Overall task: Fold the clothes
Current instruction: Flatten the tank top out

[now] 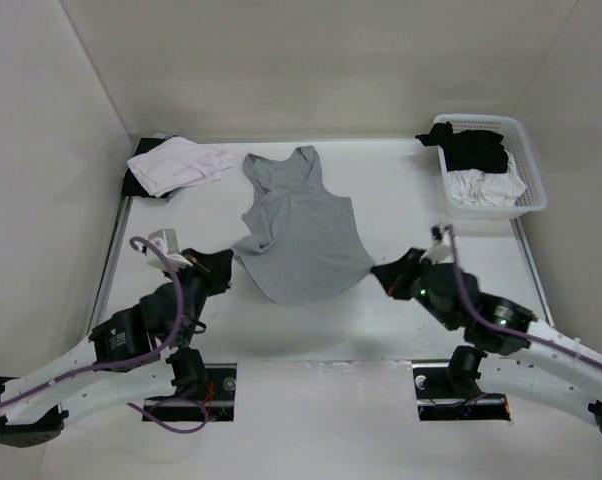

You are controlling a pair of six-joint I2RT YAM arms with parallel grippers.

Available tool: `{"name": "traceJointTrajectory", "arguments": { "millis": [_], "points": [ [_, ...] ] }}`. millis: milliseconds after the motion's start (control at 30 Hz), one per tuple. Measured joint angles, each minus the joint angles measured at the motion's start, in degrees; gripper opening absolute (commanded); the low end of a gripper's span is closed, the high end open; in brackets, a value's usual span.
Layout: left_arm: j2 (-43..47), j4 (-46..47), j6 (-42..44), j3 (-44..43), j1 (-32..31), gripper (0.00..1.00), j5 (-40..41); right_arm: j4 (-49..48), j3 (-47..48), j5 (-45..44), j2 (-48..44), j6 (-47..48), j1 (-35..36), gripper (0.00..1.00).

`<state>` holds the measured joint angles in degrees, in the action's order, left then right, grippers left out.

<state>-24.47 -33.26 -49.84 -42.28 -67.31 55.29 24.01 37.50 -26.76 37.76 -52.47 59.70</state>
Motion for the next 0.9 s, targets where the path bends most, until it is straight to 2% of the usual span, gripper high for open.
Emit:
{"name": "traceJointTrajectory", "arguments": {
  "millis": [200,333,500,600,667,733,900],
  "points": [
    [-7.5,27.4,23.3,-12.2,0.6,0.00,0.4,0.0,27.1,-8.5,-0.3,18.2,-1.4,0.00],
    [-15.5,44.0,36.6,-21.3,0.0,0.00,-1.8,-3.2,43.0,-13.4,1.6,30.0,1.3,0.00],
    [-25.4,56.4,50.7,-36.2,-1.5,0.00,-5.7,-8.5,58.3,-17.7,5.3,42.4,9.4,0.00],
    [-29.6,61.1,56.3,-41.7,1.2,0.00,-7.2,-12.6,61.9,-18.9,7.6,48.8,10.7,0.01],
    [-32.4,63.0,57.9,-43.5,6.1,0.00,-8.4,-14.9,63.1,-18.9,10.4,52.3,7.4,0.00],
    [-35.1,62.5,56.5,-43.8,11.7,0.00,-9.7,-15.9,63.8,-17.1,14.2,53.7,0.7,0.00],
    [-41.6,52.0,37.6,-37.2,30.7,0.00,-18.9,-13.8,62.5,-3.8,25.5,47.2,-19.9,0.00]
  ]
}}
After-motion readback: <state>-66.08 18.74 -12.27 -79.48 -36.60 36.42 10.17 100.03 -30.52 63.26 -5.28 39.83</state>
